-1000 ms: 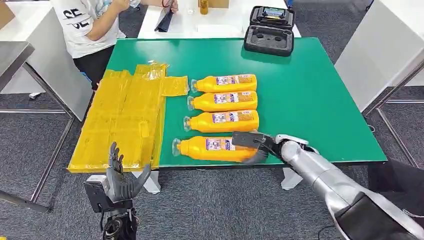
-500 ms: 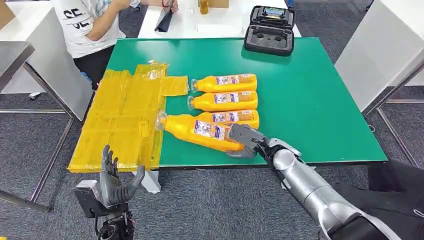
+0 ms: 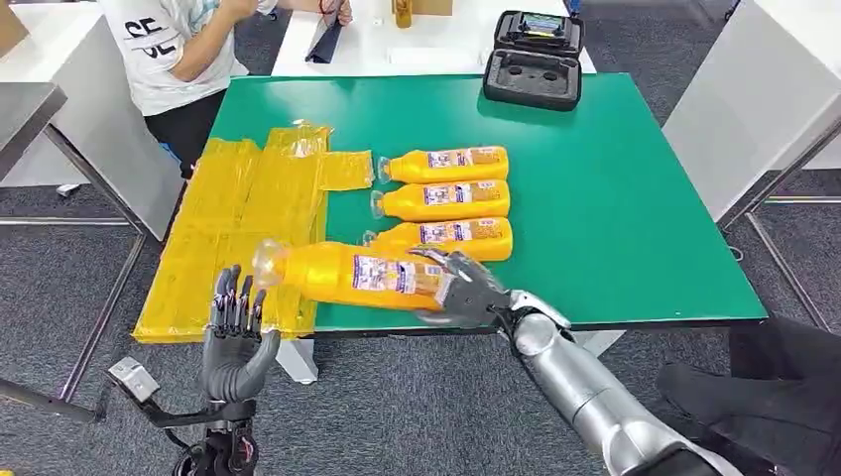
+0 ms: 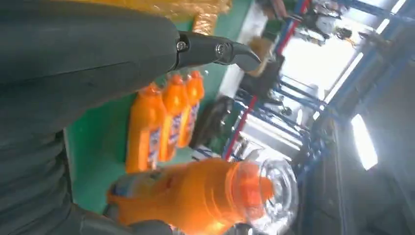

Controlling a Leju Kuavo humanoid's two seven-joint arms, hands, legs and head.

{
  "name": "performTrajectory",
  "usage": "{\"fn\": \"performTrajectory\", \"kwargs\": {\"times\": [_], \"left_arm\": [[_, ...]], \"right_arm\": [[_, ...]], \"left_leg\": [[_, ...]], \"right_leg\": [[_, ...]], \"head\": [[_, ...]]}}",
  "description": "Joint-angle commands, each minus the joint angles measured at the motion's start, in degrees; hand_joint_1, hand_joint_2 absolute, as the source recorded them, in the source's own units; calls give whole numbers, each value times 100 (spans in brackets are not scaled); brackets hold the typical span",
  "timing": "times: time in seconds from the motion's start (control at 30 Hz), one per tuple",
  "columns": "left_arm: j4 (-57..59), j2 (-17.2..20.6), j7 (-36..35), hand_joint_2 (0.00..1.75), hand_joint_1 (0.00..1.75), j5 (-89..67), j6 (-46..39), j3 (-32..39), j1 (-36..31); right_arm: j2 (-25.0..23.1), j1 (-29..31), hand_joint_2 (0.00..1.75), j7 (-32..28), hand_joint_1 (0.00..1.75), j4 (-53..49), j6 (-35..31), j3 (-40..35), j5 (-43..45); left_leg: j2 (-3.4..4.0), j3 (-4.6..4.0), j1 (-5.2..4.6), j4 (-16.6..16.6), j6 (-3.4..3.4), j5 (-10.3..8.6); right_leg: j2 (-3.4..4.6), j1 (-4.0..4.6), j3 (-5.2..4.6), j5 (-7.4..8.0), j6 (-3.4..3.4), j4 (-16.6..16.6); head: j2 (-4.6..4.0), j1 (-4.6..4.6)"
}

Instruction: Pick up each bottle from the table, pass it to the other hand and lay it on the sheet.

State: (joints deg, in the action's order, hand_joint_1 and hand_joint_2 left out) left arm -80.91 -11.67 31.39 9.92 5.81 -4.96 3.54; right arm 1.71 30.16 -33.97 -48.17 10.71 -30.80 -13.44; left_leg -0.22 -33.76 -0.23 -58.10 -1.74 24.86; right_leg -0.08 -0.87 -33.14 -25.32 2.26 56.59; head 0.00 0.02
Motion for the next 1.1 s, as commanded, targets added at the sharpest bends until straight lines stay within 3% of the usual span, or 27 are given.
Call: {"fn": "performTrajectory", "kwargs": {"times": [0.03, 0.3, 0.43, 0.47, 0.73, 1.1], "left_arm": [[27, 157, -60, 175, 0, -34, 43, -86, -184], [44, 171, -54, 175, 0, -78, 51, -99, -197], [126, 155, -44, 175, 0, -317, 3, -200, -439], [89, 161, 110, 175, 0, -991, -667, -262, -507], [387, 235, 124, 175, 0, -987, -765, -486, -672], [619, 209, 135, 175, 0, -896, -562, -787, -773]], "right_arm": [[-380, -28, 175, -58, 175, 119, -51, 178, -30], [-393, -48, 175, -115, 175, 100, -28, 216, -68], [-855, -208, 175, -278, 175, 295, -18, 148, -405], [-942, -254, 175, -294, 175, 322, -25, 163, -423], [-780, -698, 175, -318, 175, -24, 122, 495, -177], [-991, -650, 175, -442, 175, 418, 332, 608, 60]], "left_leg": [[1, 3, 3, 0, 7, 1], [-1, 5, -3, 1, 9, 2], [0, 4, -3, 2, 8, 0], [4, 8, 2, 2, 14, 2], [-8, 8, 0, 6, 5, -1], [-2, 7, -4, 5, 10, 0]], "right_leg": [[1, 2, 3, 0, -6, 0], [-1, -5, 8, -2, -8, -2], [-1, -6, 6, -1, -7, -2], [3, 0, 9, -1, -13, -3], [-7, -2, 10, -2, -5, -5], [-2, -6, 9, -1, -9, -3]], "head": [[0, -2], [0, 0], [0, 0], [0, 2], [0, 0], [0, 0]]}}
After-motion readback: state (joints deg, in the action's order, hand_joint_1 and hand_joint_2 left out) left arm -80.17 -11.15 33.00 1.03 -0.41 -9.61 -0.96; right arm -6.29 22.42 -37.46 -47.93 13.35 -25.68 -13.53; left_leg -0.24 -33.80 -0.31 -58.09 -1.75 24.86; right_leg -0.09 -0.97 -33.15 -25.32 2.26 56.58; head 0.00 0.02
